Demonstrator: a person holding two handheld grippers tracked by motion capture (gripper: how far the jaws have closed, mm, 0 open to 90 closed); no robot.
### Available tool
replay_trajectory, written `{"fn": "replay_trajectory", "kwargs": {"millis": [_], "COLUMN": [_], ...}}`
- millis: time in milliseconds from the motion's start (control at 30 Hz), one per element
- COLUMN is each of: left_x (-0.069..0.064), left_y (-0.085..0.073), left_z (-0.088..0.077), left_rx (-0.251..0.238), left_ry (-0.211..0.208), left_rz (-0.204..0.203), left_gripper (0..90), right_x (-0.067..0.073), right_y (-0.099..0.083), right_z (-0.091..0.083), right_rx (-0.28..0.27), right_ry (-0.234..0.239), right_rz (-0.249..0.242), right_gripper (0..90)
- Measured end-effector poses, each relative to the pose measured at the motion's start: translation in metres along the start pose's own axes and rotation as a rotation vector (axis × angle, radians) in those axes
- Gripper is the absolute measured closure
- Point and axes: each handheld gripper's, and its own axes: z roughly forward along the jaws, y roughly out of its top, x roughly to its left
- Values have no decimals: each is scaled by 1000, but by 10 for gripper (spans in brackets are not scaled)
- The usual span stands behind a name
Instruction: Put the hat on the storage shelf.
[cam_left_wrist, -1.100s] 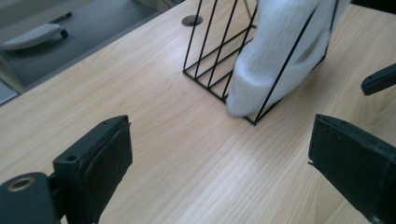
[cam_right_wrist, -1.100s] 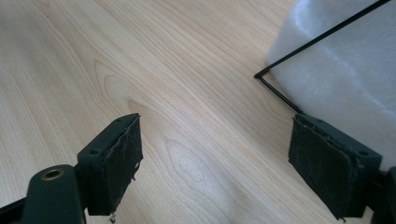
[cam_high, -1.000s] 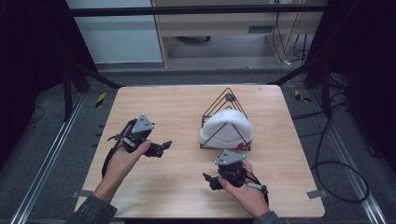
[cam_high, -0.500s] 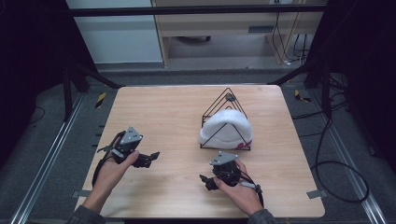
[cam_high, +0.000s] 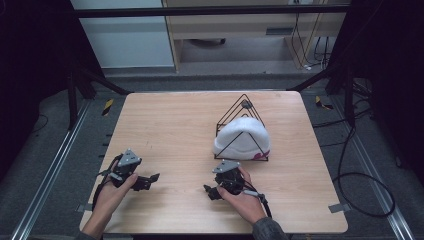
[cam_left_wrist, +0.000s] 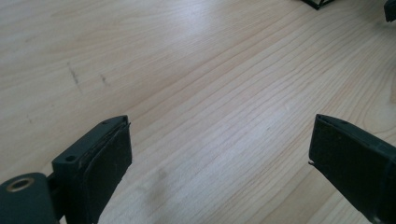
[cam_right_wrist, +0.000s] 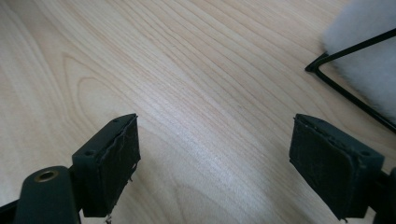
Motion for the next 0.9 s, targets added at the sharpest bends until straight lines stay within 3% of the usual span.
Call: {"fn": "replay_trajectory", "kwargs": {"millis": [400, 633, 800, 900], "left_x": [8, 8, 2, 1], "left_y": [-25, -38, -37, -37], "left_z": [5, 14, 17, 18], "left_rx": [3, 9, 53, 54], "left_ry": [31, 30, 69, 67], "left_rz": [-34, -64, -15, -20], "left_gripper": [54, 52, 42, 12], "right_x": [1, 1, 2, 4], "right_y": [-2, -2, -3, -4], "right_z": [14, 14, 13, 12], "right_rx": [-16, -17, -16, -17], "right_ry": [-52, -54, -57, -72], "right_rz": [23, 25, 30, 42], "right_gripper": [143, 139, 139, 139]}}
